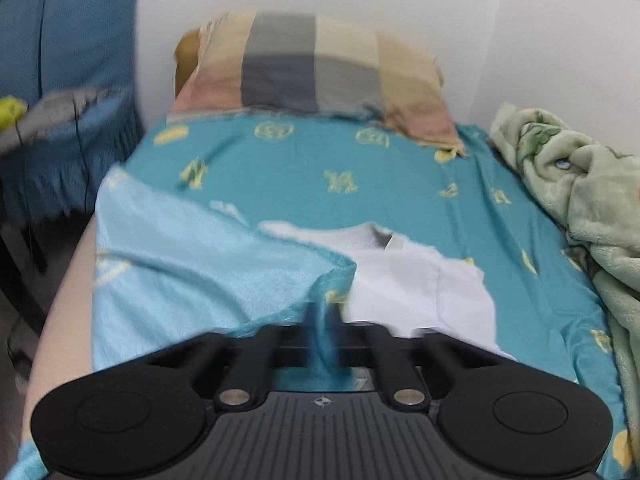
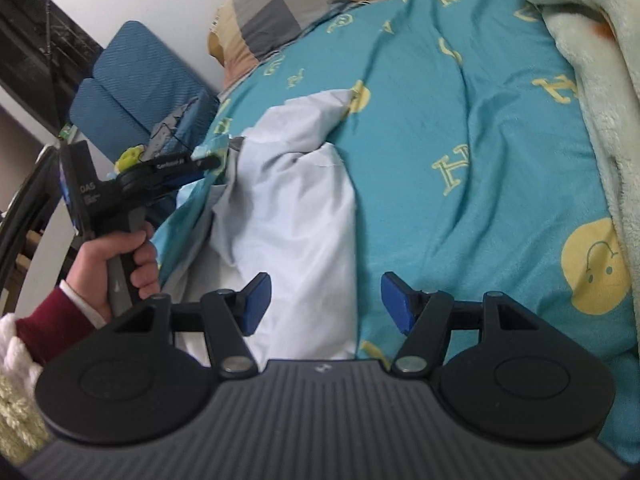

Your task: Fold clothes

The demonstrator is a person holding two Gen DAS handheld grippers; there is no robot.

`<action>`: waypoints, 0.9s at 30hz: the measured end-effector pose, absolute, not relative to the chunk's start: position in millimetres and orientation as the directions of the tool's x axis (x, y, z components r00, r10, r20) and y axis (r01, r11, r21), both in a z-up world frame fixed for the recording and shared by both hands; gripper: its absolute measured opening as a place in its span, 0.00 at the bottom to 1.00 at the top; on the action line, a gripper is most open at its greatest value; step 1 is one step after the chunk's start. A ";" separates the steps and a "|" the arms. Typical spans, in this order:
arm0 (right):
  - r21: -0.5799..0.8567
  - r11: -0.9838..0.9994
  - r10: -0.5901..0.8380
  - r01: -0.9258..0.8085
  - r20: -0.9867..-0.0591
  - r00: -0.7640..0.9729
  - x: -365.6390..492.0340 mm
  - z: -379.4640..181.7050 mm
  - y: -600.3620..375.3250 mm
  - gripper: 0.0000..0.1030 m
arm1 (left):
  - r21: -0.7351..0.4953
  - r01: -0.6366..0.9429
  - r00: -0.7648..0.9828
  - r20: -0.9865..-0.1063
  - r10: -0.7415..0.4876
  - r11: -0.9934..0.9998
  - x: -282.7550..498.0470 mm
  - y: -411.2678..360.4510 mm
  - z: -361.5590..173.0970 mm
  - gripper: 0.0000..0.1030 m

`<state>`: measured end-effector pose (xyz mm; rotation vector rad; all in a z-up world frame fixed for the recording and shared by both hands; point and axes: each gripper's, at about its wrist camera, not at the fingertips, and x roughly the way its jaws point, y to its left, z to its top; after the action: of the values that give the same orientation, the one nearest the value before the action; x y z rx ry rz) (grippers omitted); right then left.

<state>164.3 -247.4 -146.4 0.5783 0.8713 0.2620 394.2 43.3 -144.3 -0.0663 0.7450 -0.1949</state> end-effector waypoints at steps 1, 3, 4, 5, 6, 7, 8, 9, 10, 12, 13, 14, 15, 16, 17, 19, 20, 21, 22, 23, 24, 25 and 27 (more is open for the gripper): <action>0.573 0.820 0.438 0.016 -0.645 0.626 164.3 -146.7 -247.6 0.63 | -0.140 0.142 0.732 -0.652 -0.199 0.980 391.9 49.3 -141.8 0.01; 0.566 0.824 0.431 0.018 -0.647 0.629 163.8 -146.8 -248.0 0.63 | -0.166 0.114 0.759 -0.621 -0.194 0.979 386.9 64.3 -133.0 0.01; 0.566 0.824 0.431 0.016 -0.646 0.630 162.7 -146.0 -248.2 0.63 | -0.184 0.095 0.771 -0.608 -0.189 0.978 383.7 75.5 -125.6 0.01; 0.565 0.825 0.430 0.014 -0.645 0.632 161.5 -145.2 -248.3 0.63 | -0.199 0.076 0.783 -0.595 -0.182 0.977 380.5 87.0 -118.1 0.01; 0.562 0.827 0.428 0.012 -0.644 0.634 160.0 -144.1 -248.0 0.63 | -0.202 0.050 0.796 -0.584 -0.161 0.978 376.7 100.2 -109.4 0.01; 0.558 0.829 0.426 0.009 -0.643 0.636 158.6 -142.9 -247.6 0.63 | -0.204 0.016 0.809 -0.573 -0.133 0.979 372.3 115.6 -100.0 0.01; 0.555 0.831 0.424 0.007 -0.643 0.638 157.4 -141.9 -247.0 0.63 | -0.207 -0.021 0.820 -0.563 -0.102 0.978 368.3 132.1 -91.4 0.01; 0.552 0.834 0.422 0.005 -0.643 0.639 156.5 -141.1 -246.2 0.63 | -0.207 -0.067 0.829 -0.555 -0.061 0.976 364.2 150.4 -82.4 0.01; 0.548 0.836 0.420 0.002 -0.644 0.639 156.0 -140.6 -244.9 0.63 | -0.199 -0.120 0.834 -0.551 -0.010 0.973 361.6 170.4 -73.5 0.01; 0.536 0.844 0.414 -0.003 -0.648 0.639 156.2 -141.3 -242.1 0.63 | -0.161 -0.226 0.825 -0.556 0.100 0.961 358.9 209.6 -61.3 0.01; 0.530 0.848 0.410 -0.004 -0.652 0.638 157.1 -142.3 -240.7 0.63 | -0.132 -0.277 0.811 -0.563 0.158 0.952 358.5 228.9 -57.6 0.01; 0.524 0.852 0.406 -0.002 -0.657 0.635 158.9 -144.0 -239.5 0.63 | -0.104 -0.326 0.794 -0.570 0.213 0.940 358.1 248.1 -54.5 0.01; 0.519 0.855 0.402 0.000 -0.662 0.632 160.6 -145.9 -238.4 0.63 | -0.076 -0.364 0.765 -0.593 0.252 0.928 358.0 266.2 -58.0 0.01; 0.516 0.857 0.399 0.004 -0.668 0.628 162.4 -148.0 -237.8 0.63 | -0.050 -0.396 0.736 -0.615 0.284 0.917 357.7 281.1 -64.7 0.01; 0.513 0.859 0.396 0.007 -0.673 0.624 164.0 -150.0 -237.1 0.63 | -0.035 -0.420 0.709 -0.637 0.303 0.907 356.4 294.4 -74.6 0.01; 0.507 0.862 0.394 0.008 -0.680 0.618 166.4 -153.6 -235.3 0.63 | -0.053 -0.455 0.663 -0.687 0.299 0.889 354.5 316.3 -101.2 0.01; 0.503 0.864 0.393 0.007 -0.684 0.615 167.5 -155.4 -234.3 0.63 | -0.069 -0.464 0.654 -0.699 0.289 0.883 351.7 322.3 -115.6 0.02; 0.499 0.867 0.391 0.006 -0.688 0.612 168.5 -157.1 -233.0 0.63 | -0.078 -0.471 0.646 -0.709 0.283 0.878 349.3 325.5 -128.3 0.03; 0.494 0.869 0.390 0.005 -0.692 0.608 169.1 -158.5 -231.6 0.63 | -0.074 -0.483 0.626 -0.726 0.285 0.872 347.4 327.9 -141.2 0.04; 0.492 0.871 0.390 0.004 -0.695 0.604 169.5 -160.0 -230.5 0.63 | -0.070 -0.495 0.605 -0.743 0.286 0.866 345.5 330.4 -154.0 0.06; 0.490 0.872 0.390 0.004 -0.698 0.600 169.9 -161.3 -229.6 0.63 | -0.059 -0.513 0.572 -0.767 0.290 0.856 344.2 333.4 -166.3 0.07; 0.489 0.872 0.391 0.003 -0.700 0.597 170.2 -162.1 -228.9 0.63 | -0.054 -0.530 0.539 -0.792 0.287 0.847 342.5 336.3 -176.9 0.07; 0.487 0.873 0.391 0.000 -0.701 0.597 170.2 -161.8 -228.4 0.63 | -0.043 -0.537 0.513 -0.809 0.286 0.842 335.7 337.8 -184.2 0.15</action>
<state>170.2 -228.4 -161.8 0.4714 0.9104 0.2366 335.7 337.8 -184.2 -0.3062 0.9056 0.5044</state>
